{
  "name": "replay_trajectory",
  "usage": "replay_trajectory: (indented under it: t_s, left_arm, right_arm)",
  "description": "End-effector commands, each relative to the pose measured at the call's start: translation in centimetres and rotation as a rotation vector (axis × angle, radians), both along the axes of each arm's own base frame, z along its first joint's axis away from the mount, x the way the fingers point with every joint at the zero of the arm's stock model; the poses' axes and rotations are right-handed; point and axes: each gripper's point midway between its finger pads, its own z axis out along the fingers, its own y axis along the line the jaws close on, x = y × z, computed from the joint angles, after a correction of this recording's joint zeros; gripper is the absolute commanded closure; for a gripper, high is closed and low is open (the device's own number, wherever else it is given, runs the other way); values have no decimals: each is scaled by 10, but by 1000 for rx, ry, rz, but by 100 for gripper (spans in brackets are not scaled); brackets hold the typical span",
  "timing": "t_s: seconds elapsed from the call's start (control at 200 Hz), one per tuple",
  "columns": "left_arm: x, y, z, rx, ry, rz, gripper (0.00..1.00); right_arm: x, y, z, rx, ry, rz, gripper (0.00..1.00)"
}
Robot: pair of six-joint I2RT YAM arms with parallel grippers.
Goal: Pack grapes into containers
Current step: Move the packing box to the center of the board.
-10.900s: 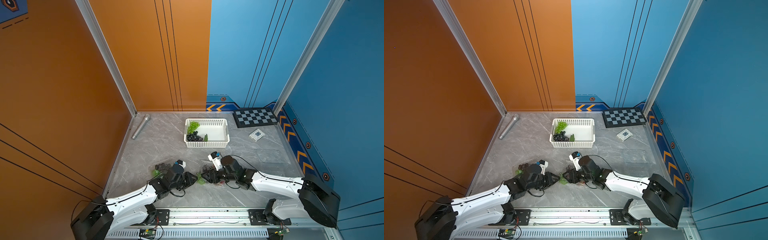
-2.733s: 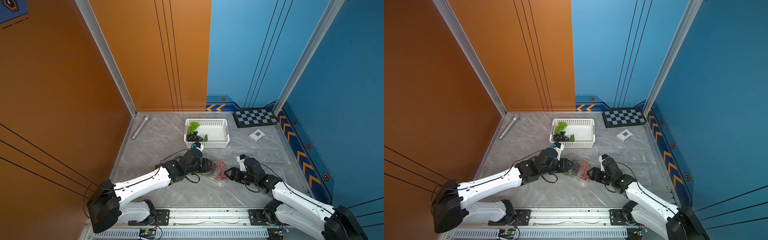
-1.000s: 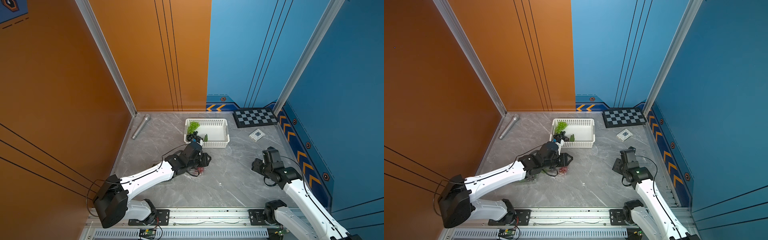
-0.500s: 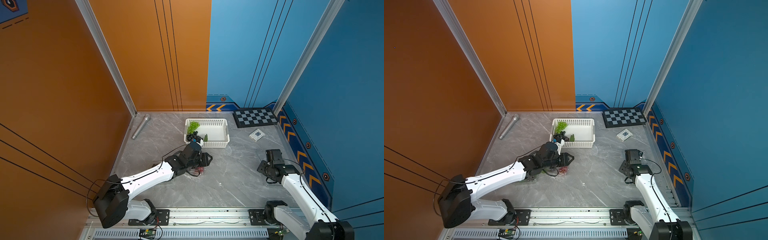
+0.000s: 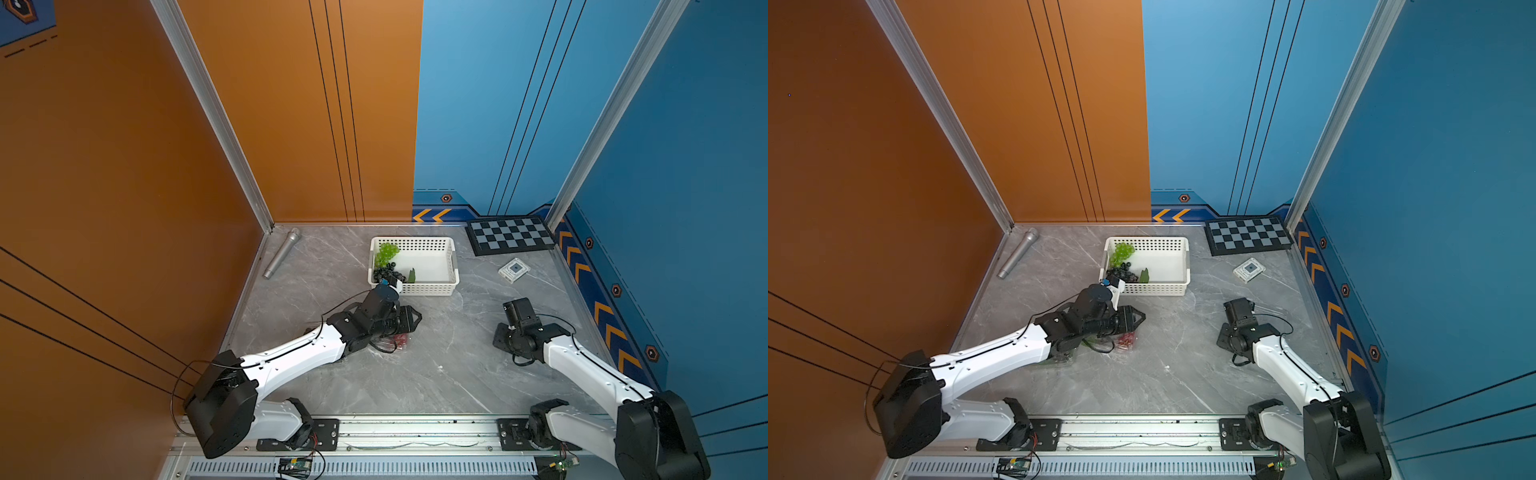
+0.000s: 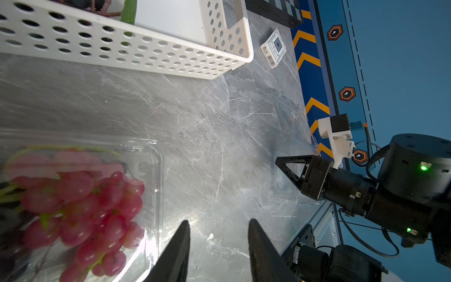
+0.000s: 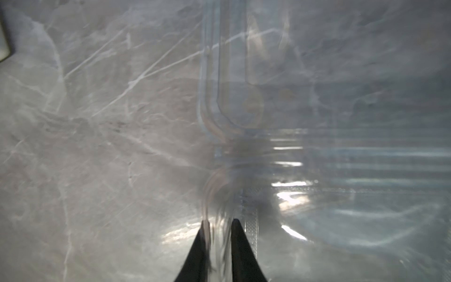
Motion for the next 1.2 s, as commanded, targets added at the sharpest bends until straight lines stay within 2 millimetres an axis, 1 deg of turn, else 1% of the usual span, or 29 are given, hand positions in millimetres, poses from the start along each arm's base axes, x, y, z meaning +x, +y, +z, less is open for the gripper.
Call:
replay_trajectory:
  t_s: [0.0,0.145,0.32,0.4,0.415,0.445,0.761,0.931,1.031,1.126,1.191]
  left_arm:
    - [-1,6,3,-11,1,15,59]
    - [-1,14,1,-3,2,46,59]
    - [-3,19,4,-12,1,60,59]
    - [-4,22,5,-9,0,63,59]
    - [-4,22,6,-9,-1,64,59]
    - [-5,23,6,-9,-2,66,59]
    - [-10,39,9,0,-14,98,58]
    - [-12,43,10,1,-13,103,58]
    - [-12,45,10,2,-15,108,58]
    - [-13,46,10,2,-15,109,58]
    - [-13,46,9,3,-14,110,58]
  right_arm:
    - [15,19,15,29,-81,-16,84]
    - [17,53,23,87,-140,8,85]
    - [20,93,32,134,-199,55,86]
    - [21,106,35,135,-214,71,86]
    - [18,115,35,140,-213,97,86]
    - [17,123,36,147,-218,112,86]
    - [7,198,30,206,-215,237,86]
    - [-1,224,24,216,-201,280,86]
    - [-4,235,27,247,-213,292,84]
    - [-5,243,34,259,-226,308,77]
    - [-4,244,40,265,-242,314,70]
